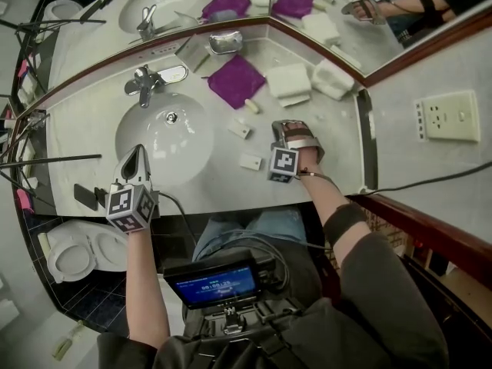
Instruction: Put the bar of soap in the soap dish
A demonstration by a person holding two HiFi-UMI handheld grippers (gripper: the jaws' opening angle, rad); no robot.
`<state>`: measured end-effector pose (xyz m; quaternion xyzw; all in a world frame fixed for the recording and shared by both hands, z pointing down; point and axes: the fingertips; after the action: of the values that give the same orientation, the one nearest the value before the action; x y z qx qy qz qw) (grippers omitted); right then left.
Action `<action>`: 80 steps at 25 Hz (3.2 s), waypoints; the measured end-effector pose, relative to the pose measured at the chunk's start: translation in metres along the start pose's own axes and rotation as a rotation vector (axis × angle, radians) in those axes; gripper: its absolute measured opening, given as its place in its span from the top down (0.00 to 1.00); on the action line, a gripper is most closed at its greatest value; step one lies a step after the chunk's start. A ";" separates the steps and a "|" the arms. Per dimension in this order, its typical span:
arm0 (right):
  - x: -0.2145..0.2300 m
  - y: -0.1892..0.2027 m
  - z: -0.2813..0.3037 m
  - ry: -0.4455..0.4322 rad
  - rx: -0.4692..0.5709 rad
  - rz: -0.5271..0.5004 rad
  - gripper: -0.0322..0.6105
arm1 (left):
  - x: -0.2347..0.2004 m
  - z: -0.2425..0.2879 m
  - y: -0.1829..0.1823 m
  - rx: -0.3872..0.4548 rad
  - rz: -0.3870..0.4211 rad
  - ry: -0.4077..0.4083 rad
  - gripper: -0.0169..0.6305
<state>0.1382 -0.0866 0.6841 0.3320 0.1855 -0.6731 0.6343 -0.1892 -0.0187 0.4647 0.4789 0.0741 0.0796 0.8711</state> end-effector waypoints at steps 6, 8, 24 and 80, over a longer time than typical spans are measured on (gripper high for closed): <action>0.004 0.000 0.000 -0.002 -0.009 0.003 0.93 | -0.003 -0.002 0.004 0.003 -0.009 0.001 0.97; 0.004 0.001 0.000 -0.005 -0.014 0.010 0.93 | -0.004 -0.003 0.005 0.004 -0.012 0.001 0.97; 0.056 -0.002 -0.025 0.000 -0.057 0.384 0.92 | -0.004 -0.002 -0.004 0.048 -0.041 0.045 0.97; 0.031 0.001 -0.043 -0.341 -0.071 1.744 0.69 | -0.008 0.013 -0.001 0.044 -0.017 0.135 0.97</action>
<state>0.1495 -0.0806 0.6321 0.2305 -0.2098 0.0154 0.9501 -0.1946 -0.0319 0.4709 0.4907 0.1385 0.1030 0.8541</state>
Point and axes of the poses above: the fingertips, and each gripper's own axes: z forward along the fingers, x to its right, y out of its underside, and after that the axes turned 8 degrees about y, right-handed
